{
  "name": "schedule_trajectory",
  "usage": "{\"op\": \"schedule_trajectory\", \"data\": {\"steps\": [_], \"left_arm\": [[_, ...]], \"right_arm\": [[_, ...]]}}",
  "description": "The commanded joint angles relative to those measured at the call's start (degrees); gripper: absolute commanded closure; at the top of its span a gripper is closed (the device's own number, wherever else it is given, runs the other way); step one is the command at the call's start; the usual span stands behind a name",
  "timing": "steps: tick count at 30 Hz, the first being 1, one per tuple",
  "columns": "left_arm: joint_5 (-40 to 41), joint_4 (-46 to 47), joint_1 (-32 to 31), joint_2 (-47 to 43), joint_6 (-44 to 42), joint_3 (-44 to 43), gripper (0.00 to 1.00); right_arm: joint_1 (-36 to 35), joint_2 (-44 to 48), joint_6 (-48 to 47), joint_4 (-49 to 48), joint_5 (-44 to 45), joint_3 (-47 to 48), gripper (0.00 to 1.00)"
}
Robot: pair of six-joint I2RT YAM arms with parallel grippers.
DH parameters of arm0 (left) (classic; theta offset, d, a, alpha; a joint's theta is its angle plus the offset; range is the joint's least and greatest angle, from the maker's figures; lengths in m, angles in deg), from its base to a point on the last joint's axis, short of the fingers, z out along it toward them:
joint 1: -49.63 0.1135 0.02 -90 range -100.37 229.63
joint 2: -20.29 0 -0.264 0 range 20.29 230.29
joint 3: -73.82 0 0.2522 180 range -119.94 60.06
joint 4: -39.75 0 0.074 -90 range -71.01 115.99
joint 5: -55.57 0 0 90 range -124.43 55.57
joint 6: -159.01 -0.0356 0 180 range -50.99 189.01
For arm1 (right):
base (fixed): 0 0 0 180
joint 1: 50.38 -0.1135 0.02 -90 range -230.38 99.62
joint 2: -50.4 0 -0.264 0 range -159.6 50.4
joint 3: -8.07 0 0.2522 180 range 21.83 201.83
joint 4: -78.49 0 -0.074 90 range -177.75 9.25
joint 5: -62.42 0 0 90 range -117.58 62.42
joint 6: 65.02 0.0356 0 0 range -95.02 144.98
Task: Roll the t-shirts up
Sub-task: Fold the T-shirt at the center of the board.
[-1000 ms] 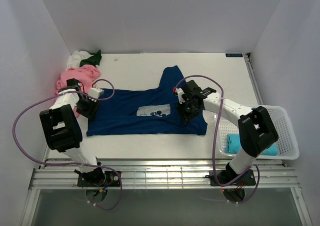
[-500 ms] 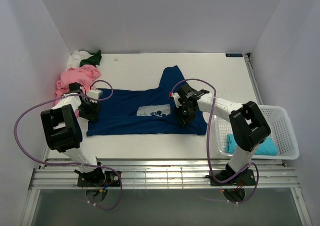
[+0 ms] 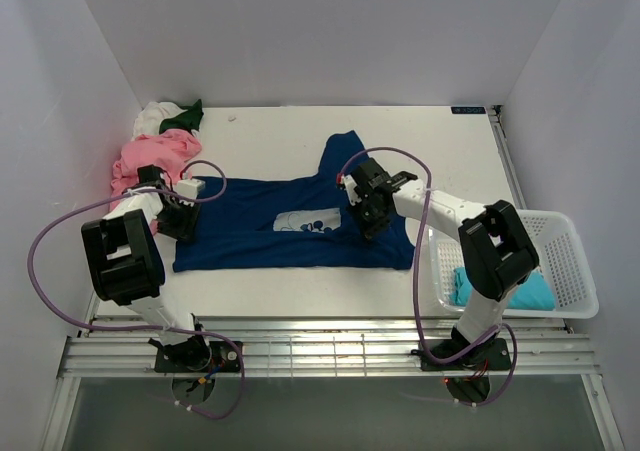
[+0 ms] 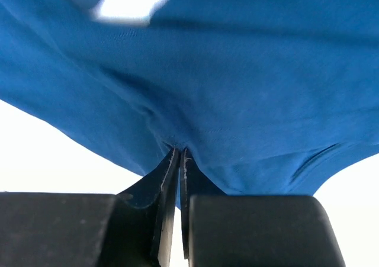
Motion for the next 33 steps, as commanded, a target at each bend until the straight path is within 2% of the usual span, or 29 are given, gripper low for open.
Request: {"op": "schedule_trajectory", "data": {"steps": [1, 7, 10, 12, 21, 29, 32, 33], "left_arm": [[1.29, 1.17, 0.14, -1.56, -0.68, -0.91, 0.48], [1.73, 0.82, 0.14, -2.26, -0.77, -3.37, 0.47], [1.82, 0.03, 0.14, -2.61, -0.86, -5.04, 0.47], [1.56, -0.32, 0.14, -3.31, -1.12, -5.48, 0.47], [0.24, -0.41, 0.14, -5.43, -1.82, -3.73, 0.47], [-0.03, -0.41, 0.14, -4.90, -0.95, -3.99, 0.47], [-0.11, -0.41, 0.14, -4.81, -0.94, -3.90, 0.47], [-0.11, -0.41, 0.14, -4.55, -0.77, -3.99, 0.47]], "right_arm": [[-0.12, -0.85, -0.63, 0.31, 2.34, 5.73, 0.92], [-1.34, -4.62, -3.62, -2.06, 2.87, 10.12, 0.92], [-2.75, -8.14, -4.41, -0.93, 2.87, 15.74, 0.92], [-3.71, -10.16, -5.12, -1.10, 6.03, 17.68, 0.92], [-4.69, -16.93, -6.88, -2.15, 8.32, 26.12, 0.92], [-4.69, -20.27, -8.81, -3.21, 7.80, 28.59, 0.92], [-4.69, -21.06, -8.99, -3.29, 6.57, 29.29, 0.85], [-4.60, -21.24, -8.99, -3.38, 6.39, 29.64, 0.78]]}}
